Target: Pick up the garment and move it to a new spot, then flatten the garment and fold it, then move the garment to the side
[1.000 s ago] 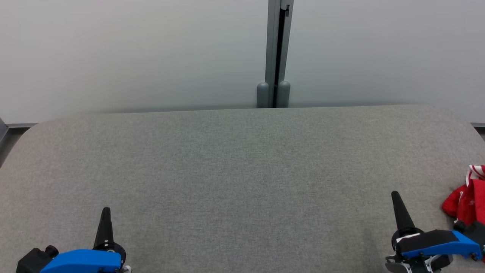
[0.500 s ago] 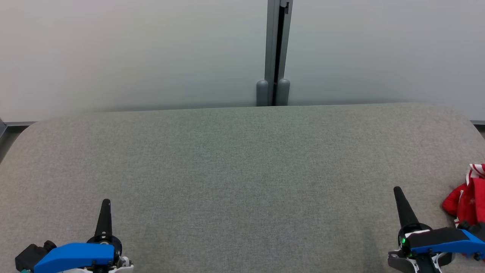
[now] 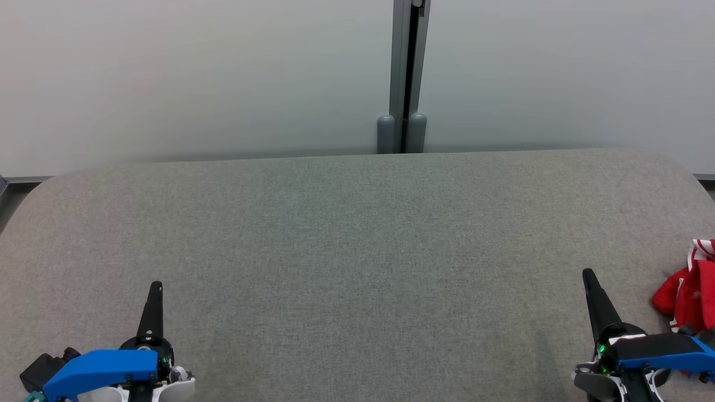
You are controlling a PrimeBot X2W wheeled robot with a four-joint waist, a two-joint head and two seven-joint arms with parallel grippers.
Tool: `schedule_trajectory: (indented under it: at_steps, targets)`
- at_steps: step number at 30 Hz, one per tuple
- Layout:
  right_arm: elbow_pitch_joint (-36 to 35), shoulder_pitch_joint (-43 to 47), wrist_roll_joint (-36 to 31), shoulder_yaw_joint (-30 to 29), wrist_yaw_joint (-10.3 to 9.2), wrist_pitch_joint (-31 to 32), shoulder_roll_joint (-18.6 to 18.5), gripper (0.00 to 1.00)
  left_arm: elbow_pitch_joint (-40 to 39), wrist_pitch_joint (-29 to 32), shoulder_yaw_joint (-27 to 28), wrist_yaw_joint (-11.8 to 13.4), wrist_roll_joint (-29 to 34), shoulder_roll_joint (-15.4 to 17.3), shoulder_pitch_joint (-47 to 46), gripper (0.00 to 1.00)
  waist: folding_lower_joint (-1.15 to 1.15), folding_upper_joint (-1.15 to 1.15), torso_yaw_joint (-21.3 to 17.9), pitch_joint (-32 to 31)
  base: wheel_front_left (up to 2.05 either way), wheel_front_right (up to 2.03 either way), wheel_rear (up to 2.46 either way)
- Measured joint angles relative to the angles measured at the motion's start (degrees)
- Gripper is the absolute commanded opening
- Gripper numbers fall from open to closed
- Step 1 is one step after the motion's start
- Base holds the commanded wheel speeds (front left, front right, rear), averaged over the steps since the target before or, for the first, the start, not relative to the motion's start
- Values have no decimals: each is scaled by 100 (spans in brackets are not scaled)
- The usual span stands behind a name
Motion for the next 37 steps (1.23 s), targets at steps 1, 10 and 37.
schedule_trajectory:
  at_steps: [1,10,37]
  targets:
    - [-10,0,48,-1,0,10,0,0,-8,7,3,0,-49,-1,-6,0,0,0,-1,3,0,0,0]
    - [-108,-1,472,-23,0,110,-4,0,-77,109,42,2,-444,-8,-77,0,0,0,-8,31,0,0,0]
    - [-331,-15,1533,-75,0,363,-16,0,-236,364,116,3,-1399,-30,-226,0,0,0,-27,108,0,0,0]
